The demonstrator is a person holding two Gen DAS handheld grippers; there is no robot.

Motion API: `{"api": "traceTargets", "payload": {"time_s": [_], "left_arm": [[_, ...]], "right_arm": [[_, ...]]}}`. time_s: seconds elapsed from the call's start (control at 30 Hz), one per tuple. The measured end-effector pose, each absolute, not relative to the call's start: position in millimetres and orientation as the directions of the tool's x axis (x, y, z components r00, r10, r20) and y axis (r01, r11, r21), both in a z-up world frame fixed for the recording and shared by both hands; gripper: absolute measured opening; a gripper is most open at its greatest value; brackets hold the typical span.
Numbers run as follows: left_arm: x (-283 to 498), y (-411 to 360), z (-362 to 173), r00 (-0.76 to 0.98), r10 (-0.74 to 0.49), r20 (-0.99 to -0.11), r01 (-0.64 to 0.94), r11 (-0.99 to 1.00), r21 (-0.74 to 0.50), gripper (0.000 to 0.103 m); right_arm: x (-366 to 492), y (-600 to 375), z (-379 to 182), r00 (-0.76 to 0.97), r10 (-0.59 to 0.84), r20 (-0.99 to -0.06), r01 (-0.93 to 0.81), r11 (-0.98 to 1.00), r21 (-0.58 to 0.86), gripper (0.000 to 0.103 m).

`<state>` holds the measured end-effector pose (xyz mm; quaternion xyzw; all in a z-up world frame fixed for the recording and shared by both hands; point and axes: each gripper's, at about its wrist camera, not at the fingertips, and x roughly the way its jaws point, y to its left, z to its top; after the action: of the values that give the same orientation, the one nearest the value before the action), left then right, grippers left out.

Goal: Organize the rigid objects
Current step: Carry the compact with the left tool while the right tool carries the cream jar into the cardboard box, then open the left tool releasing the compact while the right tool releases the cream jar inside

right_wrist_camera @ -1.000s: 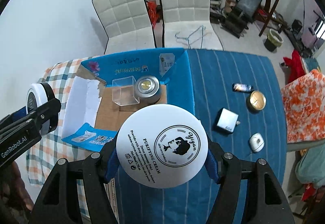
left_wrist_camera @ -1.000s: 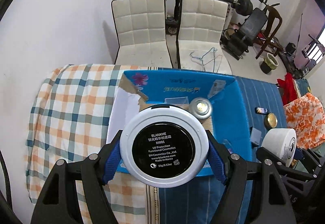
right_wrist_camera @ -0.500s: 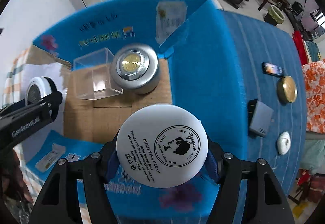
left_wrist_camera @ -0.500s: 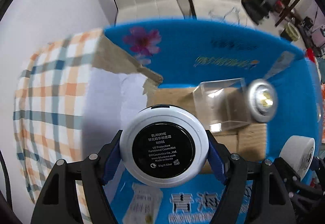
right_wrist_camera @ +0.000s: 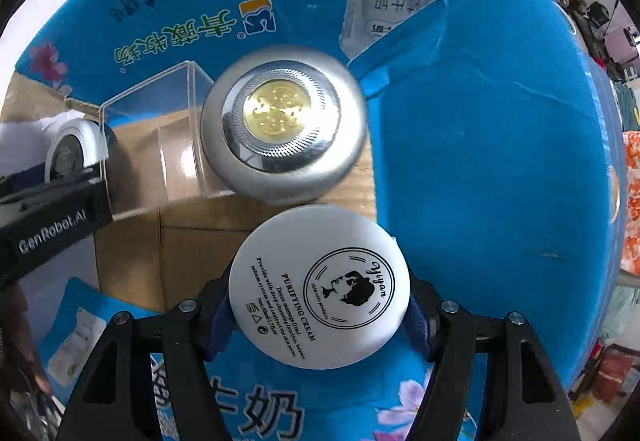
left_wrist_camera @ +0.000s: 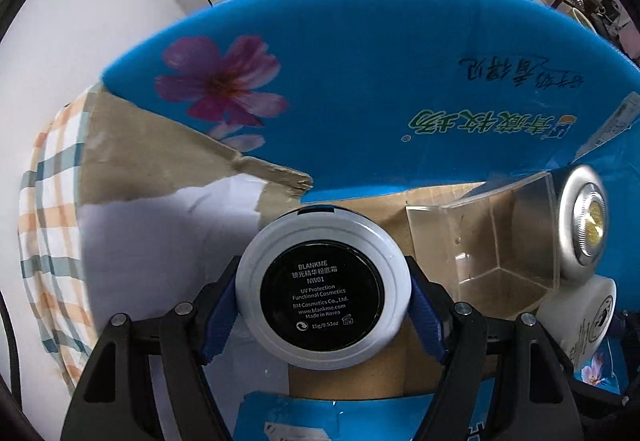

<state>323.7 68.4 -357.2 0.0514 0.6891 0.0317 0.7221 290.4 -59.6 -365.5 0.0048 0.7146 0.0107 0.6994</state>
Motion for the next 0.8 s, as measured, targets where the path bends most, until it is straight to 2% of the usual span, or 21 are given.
{"api": "traceTargets", "payload": {"time_s": [0.43,0.57,0.63,0.7,0.8], "left_arm": [[326,82,-358,-0.015,0.044,-0.999,-0.008,0.999,0.044,0.074],[323,86,-357,-0.027,0.030,-0.999,-0.008,1.000,0.030,0.074],[322,92,-357,-0.028,0.016,-0.999,-0.019,1.000,0.017,0.074],[309,92,-351,-0.015,-0.001,-1.000,-0.031,1.000,-0.001,0.077],[299,93,-334,0.015,-0.012,-1.000,-0.037,0.999,-0.012,0.088]], "right_arm": [[297,-64,-385,-0.113,0.092,-0.989,0.012,0.996,0.092,0.073],[296,-62,-380,-0.120,0.127,-0.985,0.007,0.992,0.127,0.095],[296,-62,-374,-0.117,0.123,-0.985,-0.003,0.992,0.124,0.100],[290,-62,-367,-0.118,0.117,-0.986,-0.013,0.993,0.120,0.102],[282,-65,-359,-0.112,0.106,-0.988,-0.028,0.994,0.110,0.103]]}}
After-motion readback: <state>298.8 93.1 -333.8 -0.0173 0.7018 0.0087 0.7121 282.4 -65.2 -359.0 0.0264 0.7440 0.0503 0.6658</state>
